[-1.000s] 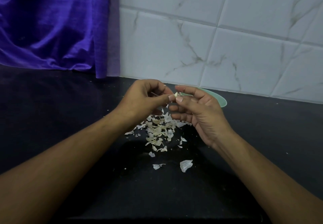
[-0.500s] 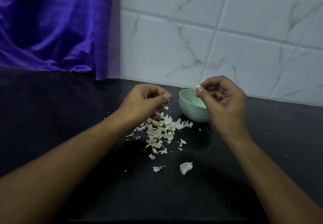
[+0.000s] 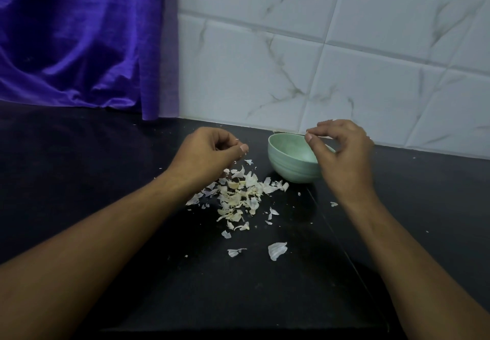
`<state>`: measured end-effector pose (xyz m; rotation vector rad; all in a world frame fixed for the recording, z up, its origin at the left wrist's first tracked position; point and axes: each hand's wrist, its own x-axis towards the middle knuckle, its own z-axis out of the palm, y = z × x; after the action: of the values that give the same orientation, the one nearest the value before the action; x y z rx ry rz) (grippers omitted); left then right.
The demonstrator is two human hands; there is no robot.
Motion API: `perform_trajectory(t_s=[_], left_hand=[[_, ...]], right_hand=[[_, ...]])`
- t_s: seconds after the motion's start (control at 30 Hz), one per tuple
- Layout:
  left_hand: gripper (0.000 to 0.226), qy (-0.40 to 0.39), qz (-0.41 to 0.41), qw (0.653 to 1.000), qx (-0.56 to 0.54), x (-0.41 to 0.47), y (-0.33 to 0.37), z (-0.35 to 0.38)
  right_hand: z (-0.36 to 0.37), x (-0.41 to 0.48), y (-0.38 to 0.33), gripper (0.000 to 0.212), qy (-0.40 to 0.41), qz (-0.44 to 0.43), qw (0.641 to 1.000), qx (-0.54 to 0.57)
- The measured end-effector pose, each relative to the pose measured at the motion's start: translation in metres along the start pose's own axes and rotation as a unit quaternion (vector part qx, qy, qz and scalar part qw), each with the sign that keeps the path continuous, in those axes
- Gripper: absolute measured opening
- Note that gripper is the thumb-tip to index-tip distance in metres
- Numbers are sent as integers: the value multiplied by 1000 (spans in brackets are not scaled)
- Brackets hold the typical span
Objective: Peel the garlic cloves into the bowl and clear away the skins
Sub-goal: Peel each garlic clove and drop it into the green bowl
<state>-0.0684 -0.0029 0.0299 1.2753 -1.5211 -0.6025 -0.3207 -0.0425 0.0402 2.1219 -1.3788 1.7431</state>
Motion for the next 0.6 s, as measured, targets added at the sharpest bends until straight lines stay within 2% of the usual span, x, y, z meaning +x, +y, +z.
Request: perform_trajectory(t_s=[0.1,0.23,0.37,0.47,0.6], left_hand=[[22,-2,13,991,131,1,-3,-4],[14,-84,4,963,254,1,-5,-4],[11,-105,22,930,351,-1,-6,-2],[8,-104,33,931,349,-1,-8,-1],[8,-100,28,978,181,2,-7,1]], right_hand=[[1,-9,-18,5,-4,-45,998,51],[25,-28,-42,6,-159,-43,979,122],[40,-40,-42,4,-275,11,956,98],[39,-40,-38,4,-299,53,947,105],[38,-38,-40,11,-311,124,923,191]])
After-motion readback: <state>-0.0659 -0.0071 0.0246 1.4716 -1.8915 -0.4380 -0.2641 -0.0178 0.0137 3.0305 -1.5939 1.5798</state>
